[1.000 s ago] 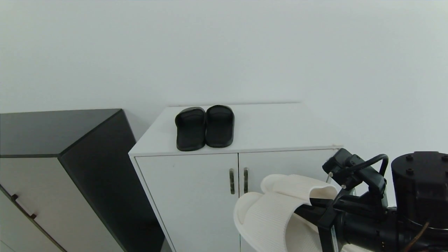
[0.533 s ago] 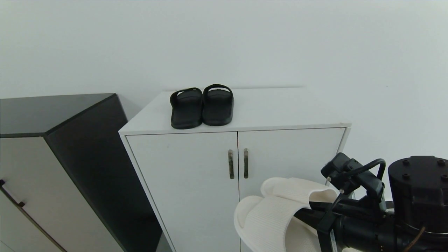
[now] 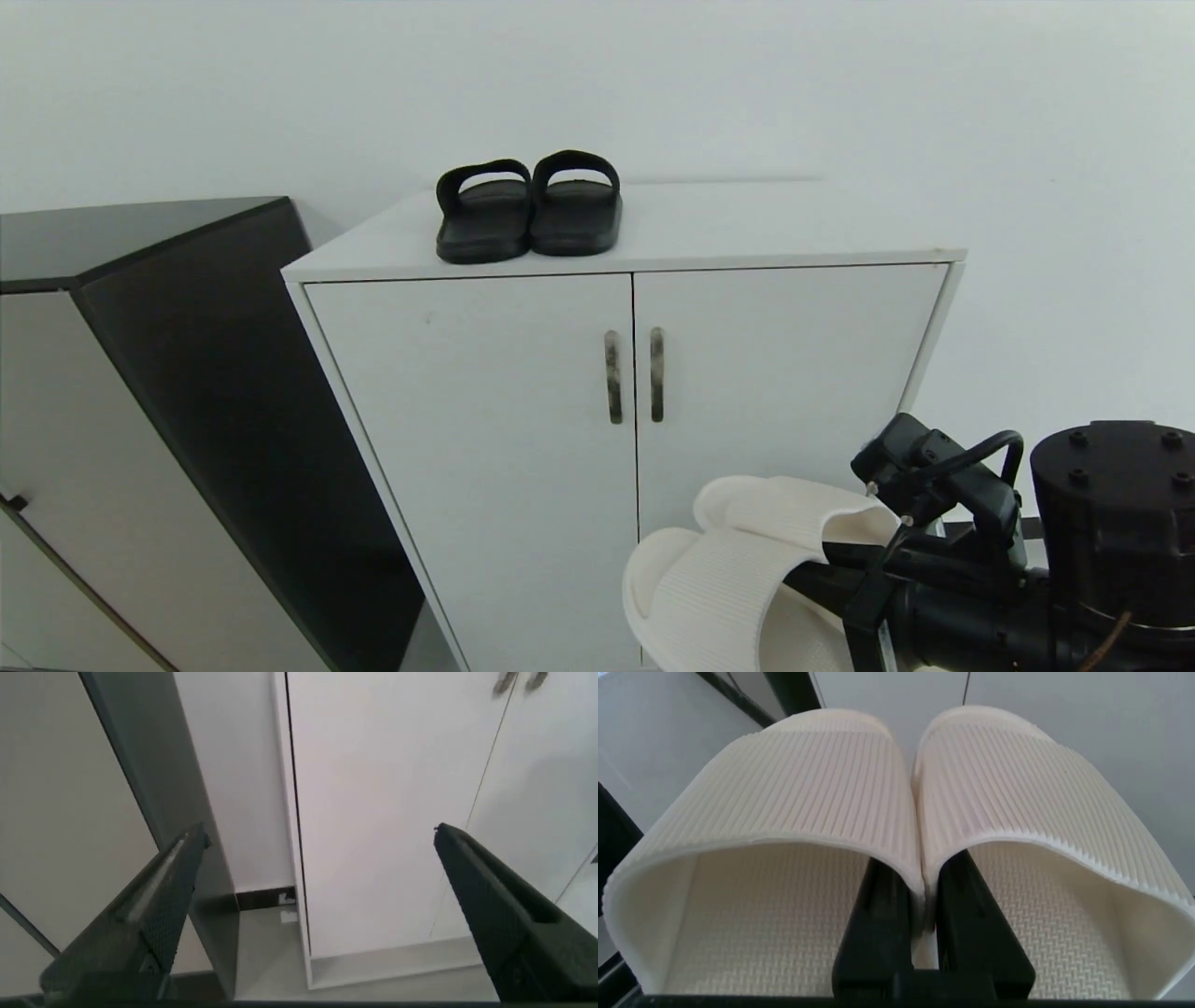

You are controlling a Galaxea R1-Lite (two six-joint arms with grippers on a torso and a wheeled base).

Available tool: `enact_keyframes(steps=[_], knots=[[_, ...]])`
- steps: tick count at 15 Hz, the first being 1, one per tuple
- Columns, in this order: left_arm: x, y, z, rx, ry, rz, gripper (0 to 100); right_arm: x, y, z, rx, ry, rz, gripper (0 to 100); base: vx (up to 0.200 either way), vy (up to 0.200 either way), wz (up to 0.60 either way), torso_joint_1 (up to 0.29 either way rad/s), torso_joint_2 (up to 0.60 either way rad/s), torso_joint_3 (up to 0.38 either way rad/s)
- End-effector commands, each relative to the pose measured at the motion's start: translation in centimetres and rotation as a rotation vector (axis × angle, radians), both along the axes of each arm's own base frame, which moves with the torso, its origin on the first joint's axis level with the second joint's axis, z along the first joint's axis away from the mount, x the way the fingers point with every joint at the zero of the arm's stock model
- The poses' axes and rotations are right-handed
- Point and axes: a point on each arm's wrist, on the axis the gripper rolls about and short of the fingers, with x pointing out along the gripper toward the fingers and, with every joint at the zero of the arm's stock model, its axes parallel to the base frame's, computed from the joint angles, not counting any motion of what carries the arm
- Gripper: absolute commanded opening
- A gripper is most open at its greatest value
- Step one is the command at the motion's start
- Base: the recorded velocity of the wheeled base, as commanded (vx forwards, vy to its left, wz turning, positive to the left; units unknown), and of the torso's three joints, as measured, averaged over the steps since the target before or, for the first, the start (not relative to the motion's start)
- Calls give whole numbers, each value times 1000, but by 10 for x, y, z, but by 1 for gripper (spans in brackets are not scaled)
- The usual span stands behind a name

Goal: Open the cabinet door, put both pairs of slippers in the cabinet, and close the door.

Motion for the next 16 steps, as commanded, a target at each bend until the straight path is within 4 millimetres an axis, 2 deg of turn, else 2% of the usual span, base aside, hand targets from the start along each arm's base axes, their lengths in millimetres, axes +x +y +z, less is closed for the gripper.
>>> enact_keyframes(steps=[1, 2, 3, 5, 7, 8, 9, 11, 12, 13, 14, 15, 16], knots=[[3, 0, 29, -19, -7, -29, 100, 0, 0, 0, -2, 0, 1, 0, 0, 0, 0, -105, 452, 344], [3, -1, 54, -45, -49, -37, 100, 0, 0, 0, -2, 0, 1, 0, 0, 0, 0, -90, 447, 359], [9, -1, 69, -49, -29, -69, 100, 0, 1, -1, -3, 1, 1, 0, 0, 0, 0, -76, 447, 359], [44, -4, 85, -64, 107, -185, 100, -1, 0, -1, -3, 1, 2, 0, 0, 0, 0, -39, 444, 386], [82, -7, 97, -71, 129, -234, 100, -1, 0, -1, -3, 1, 2, 0, 0, 0, 0, -15, 303, 281], [104, -14, 101, -66, 121, -388, 100, 0, 0, -2, -7, 4, 2, 0, 0, 0, 0, 0, 0, 0], [117, -25, 101, -64, 148, -504, 100, 0, 0, -2, -6, 4, 2, 0, 0, 0, 0, 0, 0, 0], [139, -53, 113, -57, 160, -685, 100, 0, 0, -2, -6, 3, 2, 0, 0, 0, 0, 0, 0, 0], [154, -68, 123, -64, 166, -747, 100, 0, 0, -1, -4, 2, 2, 0, 0, 0, 0, 0, 0, 0], [159, -75, 126, -69, 169, -771, 100, 0, 0, -1, -4, 2, 4, 0, 0, 0, 0, 0, 0, 0], [176, -98, 139, -79, 171, -846, 100, 0, 0, -1, -4, 2, 4, 0, 0, 0, 0, -22, 149, 188], [180, -106, 143, -82, 169, -869, 100, 0, 0, -1, -4, 3, 5, 0, 0, 0, 0, -17, 154, 110], [189, -127, 152, -90, 165, -928, 100, -1, 1, -2, 2, 10, 25, 0, 0, 0, 0, -2, 95, 61]])
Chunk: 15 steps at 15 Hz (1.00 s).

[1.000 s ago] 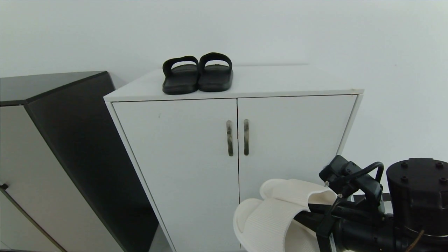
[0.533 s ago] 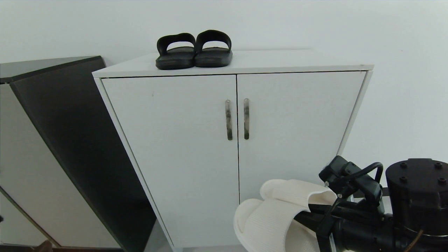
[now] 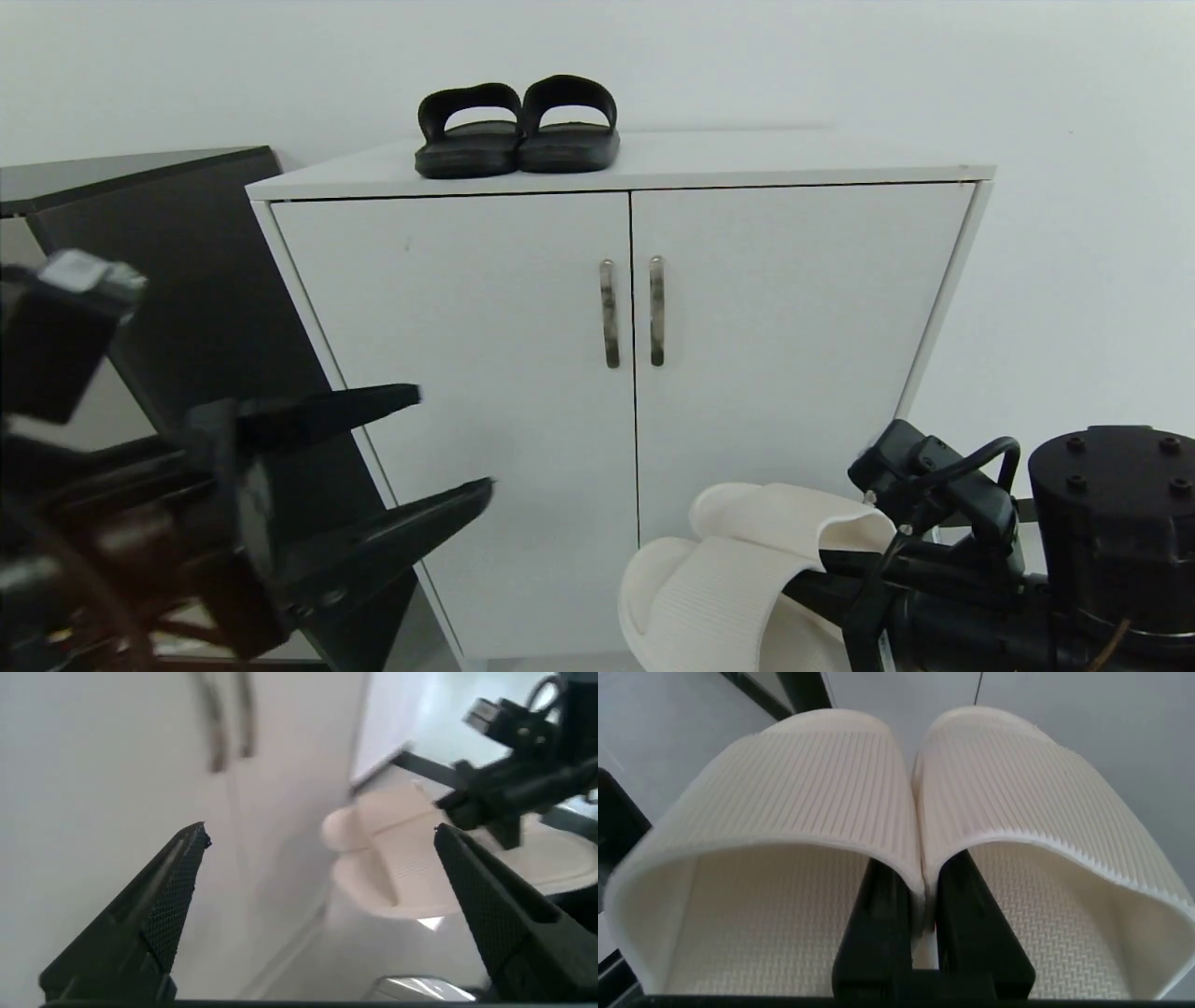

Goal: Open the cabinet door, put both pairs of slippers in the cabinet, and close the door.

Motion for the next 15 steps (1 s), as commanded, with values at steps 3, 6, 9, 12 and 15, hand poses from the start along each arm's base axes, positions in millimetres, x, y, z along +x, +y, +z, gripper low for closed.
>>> enact_keyframes(steps=[3, 6, 9, 12, 15], knots=[[42, -79, 18, -9, 37, -178, 100, 2, 4, -6, -4, 15, 24, 0, 0, 0, 0, 1, 19, 12], [63, -109, 21, -10, 36, -193, 100, 3, 9, -8, 8, 3, 31, 0, 0, 0, 0, 0, 0, 0], [77, -125, 28, -46, 50, -219, 100, 2, 8, -7, 12, 0, 32, 0, 0, 0, 0, 0, 0, 0], [79, -125, 35, -109, 118, -299, 100, 0, 8, -8, -2, -11, 41, 0, 0, 0, 0, 0, 0, 0], [97, -115, 34, -148, 181, -290, 100, 0, 8, -8, 4, -31, 48, 0, 0, 0, 0, 0, 0, 0]])
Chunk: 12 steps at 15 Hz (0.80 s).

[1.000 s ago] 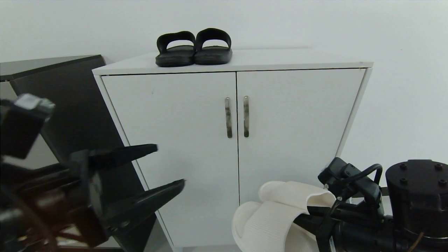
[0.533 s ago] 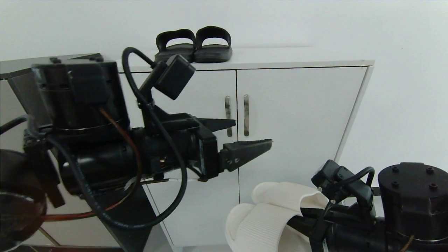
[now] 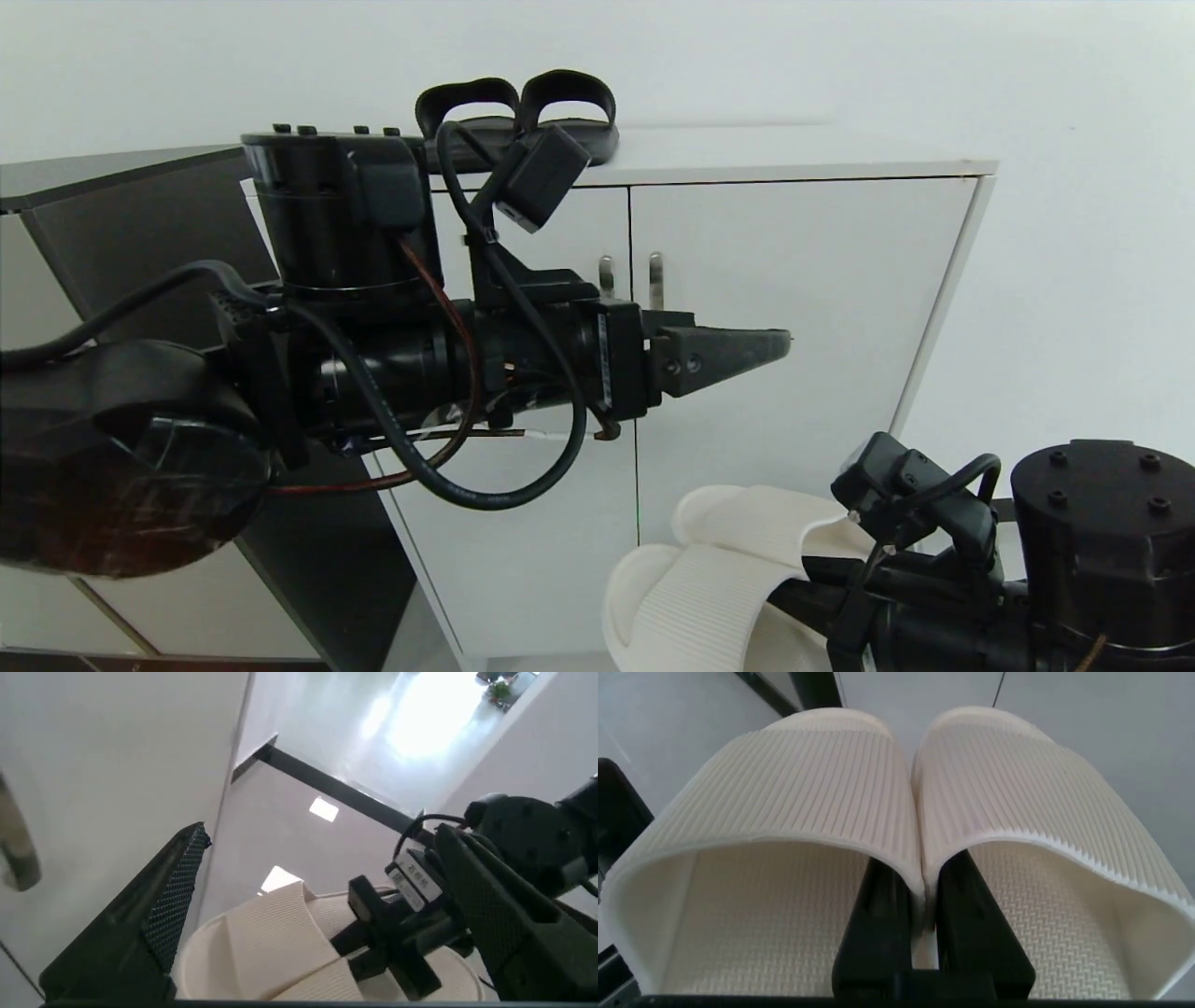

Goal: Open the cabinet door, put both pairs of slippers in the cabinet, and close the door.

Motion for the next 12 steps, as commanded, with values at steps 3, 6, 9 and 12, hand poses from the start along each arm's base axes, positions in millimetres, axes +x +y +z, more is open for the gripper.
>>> enact_keyframes(steps=[3, 6, 9, 12], knots=[[22, 8, -9, 11, 25, 93, 100, 0, 0, -1, 1, 3, -1, 0, 0, 0, 0, 0, 0, 0], [29, 11, -10, 14, 25, 153, 100, 1, 1, -2, -2, 5, -1, 0, 0, 0, 0, 0, 0, 0], [43, 6, -15, 17, 23, 219, 100, 0, 1, -2, -3, 6, -1, 0, 0, 0, 0, 0, 0, 0], [57, -2, -21, 8, 8, 283, 100, 0, 1, -2, -3, 6, -1, 0, 0, 0, 0, 0, 0, 0]])
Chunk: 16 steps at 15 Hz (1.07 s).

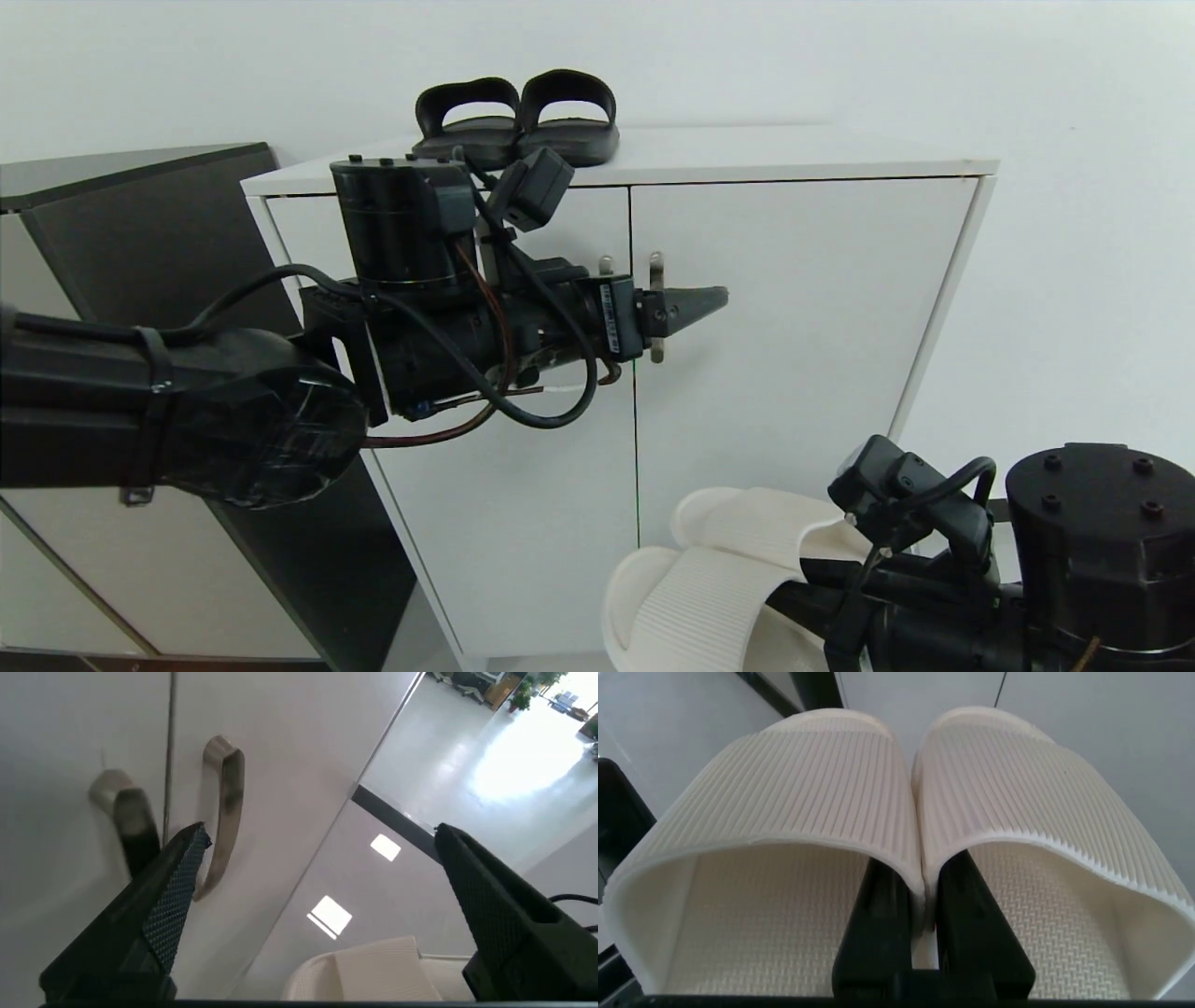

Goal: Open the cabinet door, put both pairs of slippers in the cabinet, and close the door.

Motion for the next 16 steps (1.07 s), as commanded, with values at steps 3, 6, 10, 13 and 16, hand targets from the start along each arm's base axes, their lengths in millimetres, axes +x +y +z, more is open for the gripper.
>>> enact_keyframes(steps=[3, 6, 10, 13, 16], knots=[[13, -9, -10, 13, 17, 8, 100, 0, 0, 0, -1, 1, 0, 0, 0, 0, 0, 0, 0, 0], [13, -10, -9, 12, 16, 4, 100, 0, 0, 0, -1, 1, 0, 0, 0, 0, 0, 0, 0, 0], [5, -8, -7, 12, 11, -13, 0, -3, -3, -3, -6, 14, 32, 0, 0, 0, 0, 0, 0, 0], [-18, -12, -4, 13, 9, -59, 0, -17, -15, 0, 36, 31, 174, 0, 0, 0, 0, 0, 0, 0], [-45, -8, -1, 11, 7, -101, 0, -22, -20, -5, 5, 11, 231, 0, 0, 0, 0, 0, 0, 0]])
